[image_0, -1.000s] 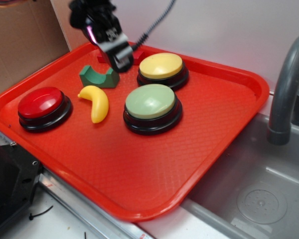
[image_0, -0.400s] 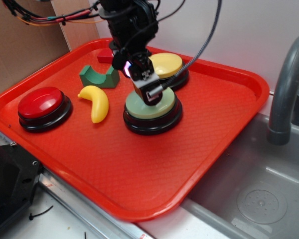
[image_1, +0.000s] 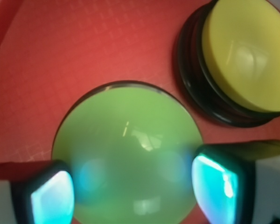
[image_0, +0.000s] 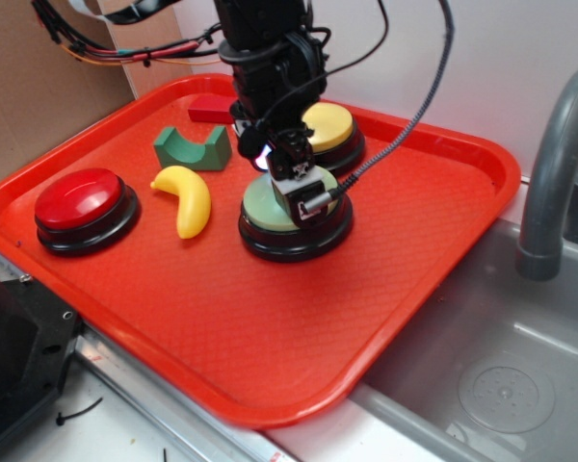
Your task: Push the green button.
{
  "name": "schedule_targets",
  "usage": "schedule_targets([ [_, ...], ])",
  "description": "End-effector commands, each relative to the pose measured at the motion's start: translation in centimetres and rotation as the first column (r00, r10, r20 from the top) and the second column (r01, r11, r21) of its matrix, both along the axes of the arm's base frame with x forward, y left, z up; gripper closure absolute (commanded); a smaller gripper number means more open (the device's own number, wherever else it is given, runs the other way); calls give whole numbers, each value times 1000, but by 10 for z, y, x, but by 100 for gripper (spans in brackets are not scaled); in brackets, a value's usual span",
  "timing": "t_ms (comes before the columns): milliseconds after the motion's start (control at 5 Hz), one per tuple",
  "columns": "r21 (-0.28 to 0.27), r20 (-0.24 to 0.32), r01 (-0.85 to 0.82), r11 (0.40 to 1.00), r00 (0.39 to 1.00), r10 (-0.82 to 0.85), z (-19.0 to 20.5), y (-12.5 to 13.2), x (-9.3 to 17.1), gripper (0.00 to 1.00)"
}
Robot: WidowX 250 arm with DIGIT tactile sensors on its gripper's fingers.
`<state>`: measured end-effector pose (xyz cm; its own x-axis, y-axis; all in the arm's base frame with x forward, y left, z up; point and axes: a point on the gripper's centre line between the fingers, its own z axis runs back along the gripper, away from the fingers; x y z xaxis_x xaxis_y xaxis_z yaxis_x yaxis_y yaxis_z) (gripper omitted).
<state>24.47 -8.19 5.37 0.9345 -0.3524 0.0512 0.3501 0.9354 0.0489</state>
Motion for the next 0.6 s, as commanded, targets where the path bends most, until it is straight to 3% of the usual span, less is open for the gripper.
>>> schedule_targets([
  [0,35,-14,-58,998,998,58,46,-5,-5,0],
  [400,24,-2,-141,990,990,141,74,2,-12,0],
])
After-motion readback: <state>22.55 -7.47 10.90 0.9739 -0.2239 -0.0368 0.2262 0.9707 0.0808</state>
